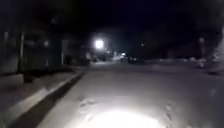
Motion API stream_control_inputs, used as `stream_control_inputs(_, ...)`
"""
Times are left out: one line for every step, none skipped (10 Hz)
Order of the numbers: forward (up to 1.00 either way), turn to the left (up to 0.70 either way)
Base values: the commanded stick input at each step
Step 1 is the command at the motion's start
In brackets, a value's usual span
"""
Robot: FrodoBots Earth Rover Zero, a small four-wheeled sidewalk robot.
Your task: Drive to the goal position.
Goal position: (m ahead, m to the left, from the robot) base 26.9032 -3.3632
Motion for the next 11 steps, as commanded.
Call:
stream_control_inputs(1.0, 0.0)
stream_control_inputs(1.0, 0.0)
stream_control_inputs(1.0, 0.0)
stream_control_inputs(1.0, 0.0)
stream_control_inputs(1.0, 0.0)
stream_control_inputs(1.0, 0.0)
stream_control_inputs(1.0, 0.0)
stream_control_inputs(1.0, 0.0)
stream_control_inputs(1.0, 0.0)
stream_control_inputs(1.0, 0.0)
stream_control_inputs(1.0, 0.0)
